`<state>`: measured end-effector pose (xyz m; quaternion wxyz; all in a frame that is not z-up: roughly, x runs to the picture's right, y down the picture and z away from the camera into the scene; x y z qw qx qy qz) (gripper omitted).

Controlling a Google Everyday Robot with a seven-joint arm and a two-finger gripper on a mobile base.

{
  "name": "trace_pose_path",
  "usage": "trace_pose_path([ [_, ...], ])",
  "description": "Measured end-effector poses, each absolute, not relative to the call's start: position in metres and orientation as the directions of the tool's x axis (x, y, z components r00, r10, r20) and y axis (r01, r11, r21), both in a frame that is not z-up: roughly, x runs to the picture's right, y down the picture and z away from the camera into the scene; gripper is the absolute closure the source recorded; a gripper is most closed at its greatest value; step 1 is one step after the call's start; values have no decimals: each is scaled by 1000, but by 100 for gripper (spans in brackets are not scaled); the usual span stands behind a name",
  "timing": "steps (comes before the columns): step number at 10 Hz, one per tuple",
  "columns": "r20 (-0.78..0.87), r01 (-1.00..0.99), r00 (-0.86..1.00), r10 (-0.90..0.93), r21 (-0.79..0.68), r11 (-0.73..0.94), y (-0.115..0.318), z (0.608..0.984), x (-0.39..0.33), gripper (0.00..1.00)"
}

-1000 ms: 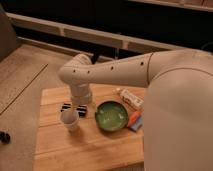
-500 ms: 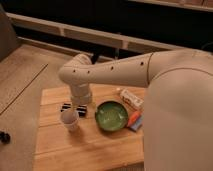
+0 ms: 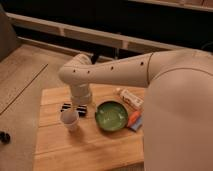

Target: Place the white sponge in the ceramic bowl

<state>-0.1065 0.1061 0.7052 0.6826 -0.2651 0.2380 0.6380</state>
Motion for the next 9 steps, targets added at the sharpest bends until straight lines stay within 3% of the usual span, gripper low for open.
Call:
trace_pose_path([
  [6, -644, -997, 75, 762, -52, 54, 100, 707, -102, 35],
  [9, -488, -997, 53, 871, 27, 75, 50, 710, -55, 35],
])
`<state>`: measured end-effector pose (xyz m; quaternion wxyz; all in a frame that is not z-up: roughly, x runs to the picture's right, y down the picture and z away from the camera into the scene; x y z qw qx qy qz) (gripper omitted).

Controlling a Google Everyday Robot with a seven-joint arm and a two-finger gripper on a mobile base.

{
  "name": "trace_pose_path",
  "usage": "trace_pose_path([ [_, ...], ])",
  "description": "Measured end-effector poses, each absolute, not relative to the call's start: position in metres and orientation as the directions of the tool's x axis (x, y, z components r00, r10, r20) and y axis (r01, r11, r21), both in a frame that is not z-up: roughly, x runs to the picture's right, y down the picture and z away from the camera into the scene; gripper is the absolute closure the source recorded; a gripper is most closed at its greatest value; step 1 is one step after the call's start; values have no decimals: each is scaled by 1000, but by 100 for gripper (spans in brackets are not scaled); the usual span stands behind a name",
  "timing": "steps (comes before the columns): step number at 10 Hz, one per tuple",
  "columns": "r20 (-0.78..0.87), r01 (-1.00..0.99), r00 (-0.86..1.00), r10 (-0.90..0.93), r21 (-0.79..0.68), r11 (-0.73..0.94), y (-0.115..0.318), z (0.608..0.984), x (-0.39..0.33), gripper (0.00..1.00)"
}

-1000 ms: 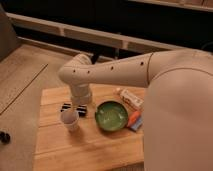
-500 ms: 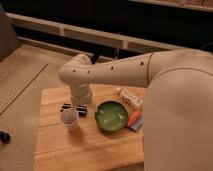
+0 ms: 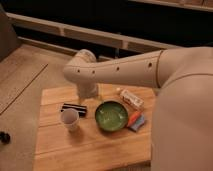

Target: Place the white sponge in the ceramic bowl

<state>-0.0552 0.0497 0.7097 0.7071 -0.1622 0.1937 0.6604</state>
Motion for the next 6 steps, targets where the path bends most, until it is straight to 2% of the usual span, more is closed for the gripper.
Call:
trace_pose_path([
  [2, -409, -995, -15, 912, 101, 28, 30, 702, -5, 35],
  [6, -406, -996, -9, 914, 88, 29, 29, 701, -12, 35],
])
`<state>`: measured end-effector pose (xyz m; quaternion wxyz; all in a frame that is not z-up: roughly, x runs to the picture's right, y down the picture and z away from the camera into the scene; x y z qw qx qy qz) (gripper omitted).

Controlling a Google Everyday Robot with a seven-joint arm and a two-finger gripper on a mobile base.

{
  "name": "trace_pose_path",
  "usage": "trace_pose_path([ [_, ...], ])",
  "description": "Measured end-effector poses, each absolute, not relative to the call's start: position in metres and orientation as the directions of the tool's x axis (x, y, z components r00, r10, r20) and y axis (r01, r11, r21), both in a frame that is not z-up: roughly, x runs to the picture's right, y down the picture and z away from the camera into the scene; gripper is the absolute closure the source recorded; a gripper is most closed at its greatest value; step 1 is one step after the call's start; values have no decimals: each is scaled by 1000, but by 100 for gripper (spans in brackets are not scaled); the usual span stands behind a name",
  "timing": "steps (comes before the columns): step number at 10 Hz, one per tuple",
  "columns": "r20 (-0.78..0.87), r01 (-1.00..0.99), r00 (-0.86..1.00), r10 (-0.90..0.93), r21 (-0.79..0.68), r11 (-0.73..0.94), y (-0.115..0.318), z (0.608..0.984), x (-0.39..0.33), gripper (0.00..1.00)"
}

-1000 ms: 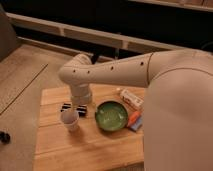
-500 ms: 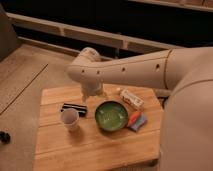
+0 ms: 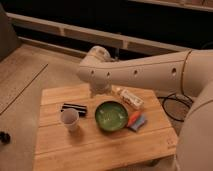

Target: Place the white sponge in the ceramic bowl

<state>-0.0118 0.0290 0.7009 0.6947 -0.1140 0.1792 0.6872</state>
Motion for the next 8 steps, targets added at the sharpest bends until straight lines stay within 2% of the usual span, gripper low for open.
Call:
trace_pose_path([
  [2, -423, -997, 33, 906, 48, 58, 36, 713, -39, 35],
  [5, -514, -984, -79, 854, 179, 16, 80, 741, 18, 35],
  [8, -524, -946, -199, 828, 323, -23, 95, 745, 81, 35],
])
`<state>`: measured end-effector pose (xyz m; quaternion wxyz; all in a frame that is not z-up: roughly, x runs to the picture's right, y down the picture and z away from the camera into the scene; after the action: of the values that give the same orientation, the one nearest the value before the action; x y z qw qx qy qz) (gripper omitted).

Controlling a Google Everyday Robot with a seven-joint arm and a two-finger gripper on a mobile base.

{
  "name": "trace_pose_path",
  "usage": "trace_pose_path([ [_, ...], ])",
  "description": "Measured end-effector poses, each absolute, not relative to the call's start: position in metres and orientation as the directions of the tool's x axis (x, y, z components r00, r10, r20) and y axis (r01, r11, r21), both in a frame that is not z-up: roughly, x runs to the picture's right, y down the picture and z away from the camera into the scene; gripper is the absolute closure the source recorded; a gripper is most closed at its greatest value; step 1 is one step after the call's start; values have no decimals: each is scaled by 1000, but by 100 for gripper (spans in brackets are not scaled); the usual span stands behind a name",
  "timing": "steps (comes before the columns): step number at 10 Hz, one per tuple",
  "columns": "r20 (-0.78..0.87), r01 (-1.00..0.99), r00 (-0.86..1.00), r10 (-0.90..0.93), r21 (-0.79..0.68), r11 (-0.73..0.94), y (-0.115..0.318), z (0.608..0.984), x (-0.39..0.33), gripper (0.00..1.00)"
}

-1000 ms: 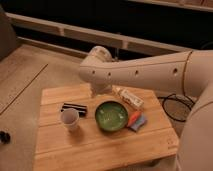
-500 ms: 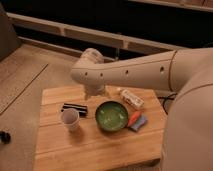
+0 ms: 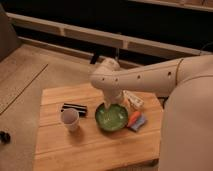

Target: Place the white sponge in the ceramic bowl

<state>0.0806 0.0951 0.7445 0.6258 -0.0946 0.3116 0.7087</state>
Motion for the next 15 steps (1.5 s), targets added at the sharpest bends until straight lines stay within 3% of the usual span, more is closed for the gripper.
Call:
trace_pose_path([
  [6, -388, -828, -465, 796, 509, -235, 99, 745, 187, 35],
  [15, -405, -825, -483, 777, 506, -249, 109, 746, 173, 35],
])
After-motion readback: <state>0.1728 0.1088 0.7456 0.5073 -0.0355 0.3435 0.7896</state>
